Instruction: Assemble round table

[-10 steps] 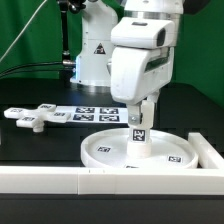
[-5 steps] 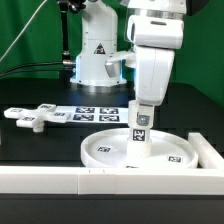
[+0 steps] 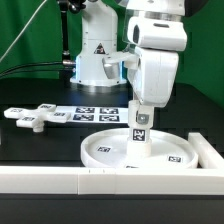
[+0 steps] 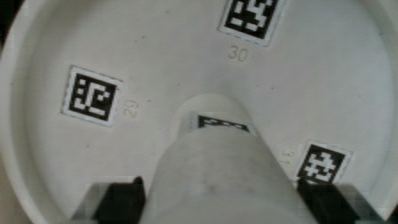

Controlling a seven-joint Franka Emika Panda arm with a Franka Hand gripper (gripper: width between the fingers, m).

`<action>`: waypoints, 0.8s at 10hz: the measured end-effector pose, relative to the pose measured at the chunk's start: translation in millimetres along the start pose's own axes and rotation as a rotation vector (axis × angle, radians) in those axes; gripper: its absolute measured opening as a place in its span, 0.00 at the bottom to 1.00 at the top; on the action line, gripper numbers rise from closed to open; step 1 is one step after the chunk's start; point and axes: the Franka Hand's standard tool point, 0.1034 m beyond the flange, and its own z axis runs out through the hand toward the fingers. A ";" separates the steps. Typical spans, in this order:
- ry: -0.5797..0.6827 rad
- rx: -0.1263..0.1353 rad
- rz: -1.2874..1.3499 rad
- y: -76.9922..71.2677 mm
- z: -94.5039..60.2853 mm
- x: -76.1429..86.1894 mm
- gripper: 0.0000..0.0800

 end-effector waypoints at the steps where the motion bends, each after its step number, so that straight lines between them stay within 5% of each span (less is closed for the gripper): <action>1: 0.000 0.000 0.011 0.0 0.0 -0.1 0.51; 3: 0.000 0.000 0.045 0.0 0.0 -0.3 0.51; 8: -0.006 0.014 0.618 -1.6 -0.8 4.0 0.51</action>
Offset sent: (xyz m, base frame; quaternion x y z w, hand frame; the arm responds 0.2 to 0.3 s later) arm 0.0000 0.0000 0.0000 0.0000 0.0000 0.1296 0.9916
